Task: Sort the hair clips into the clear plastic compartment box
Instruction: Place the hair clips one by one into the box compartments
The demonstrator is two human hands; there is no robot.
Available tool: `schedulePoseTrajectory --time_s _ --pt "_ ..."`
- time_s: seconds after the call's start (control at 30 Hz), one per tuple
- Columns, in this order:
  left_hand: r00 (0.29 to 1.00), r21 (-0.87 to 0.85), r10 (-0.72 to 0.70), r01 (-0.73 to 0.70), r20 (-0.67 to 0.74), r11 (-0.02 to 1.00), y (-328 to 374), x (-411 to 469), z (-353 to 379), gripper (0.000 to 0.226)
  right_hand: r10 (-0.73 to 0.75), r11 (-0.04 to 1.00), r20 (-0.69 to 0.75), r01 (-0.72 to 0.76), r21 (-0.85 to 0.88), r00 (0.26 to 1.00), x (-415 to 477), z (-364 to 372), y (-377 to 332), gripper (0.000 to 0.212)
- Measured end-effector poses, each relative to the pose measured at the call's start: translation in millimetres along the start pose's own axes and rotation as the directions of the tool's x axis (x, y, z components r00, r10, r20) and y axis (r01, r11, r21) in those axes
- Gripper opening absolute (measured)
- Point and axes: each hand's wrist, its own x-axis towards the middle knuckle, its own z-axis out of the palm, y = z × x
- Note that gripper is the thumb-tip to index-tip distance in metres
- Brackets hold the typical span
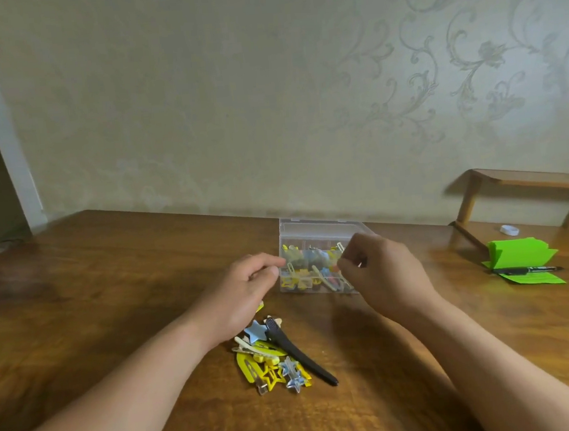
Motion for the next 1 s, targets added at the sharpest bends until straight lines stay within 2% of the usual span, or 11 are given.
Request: schedulePoseTrajectory --time_s 0.17,0.37,0.47,0.6,0.7,0.8,0.93,1.0 --pt "1.000 0.019 0.013 -0.013 -0.002 1.000 0.5 0.1 0.9 0.033 0.019 0.999 0.005 -0.018 -0.049 1.000 1.2 3.2 -6.8 0.012" --pt "1.000 0.011 0.006 -0.006 -0.024 1.000 -1.3 0.9 0.7 0.034 0.053 0.998 0.080 -0.050 -0.037 0.995 0.4 7.2 -3.8 0.040" --pt "1.000 0.008 0.003 -0.003 -0.026 1.000 -2.0 1.0 0.8 0.034 0.055 0.998 0.046 -0.054 -0.027 0.997 1.1 5.4 -4.7 0.048" --pt "0.999 0.014 0.008 -0.007 -0.031 1.000 -1.3 1.5 0.9 0.035 -0.014 1.000 -0.032 0.015 0.017 0.999 -0.9 6.0 -9.3 0.044" --pt "0.999 0.009 -0.001 0.001 -0.045 1.000 -2.2 1.8 1.2 0.036 -0.120 0.991 -0.101 0.125 0.045 0.988 -5.7 7.9 -15.8 0.025" --pt "0.995 -0.050 -0.037 0.032 -0.094 0.998 -1.9 2.6 -1.2 0.036 -0.184 0.979 -0.115 0.192 0.064 0.976 -11.1 10.5 -25.9 0.018" --pt "0.967 -0.173 -0.115 0.076 -0.227 0.982 -4.1 5.5 -7.7 0.028 -0.269 0.949 -0.041 0.273 0.156 0.962 -18.9 20.8 -40.1 0.016" --pt "0.957 -0.139 -0.107 0.071 -0.271 0.988 -3.1 5.2 -14.7 0.024 -0.342 0.928 0.068 0.326 0.179 0.937 -23.7 24.8 -47.2 0.018"
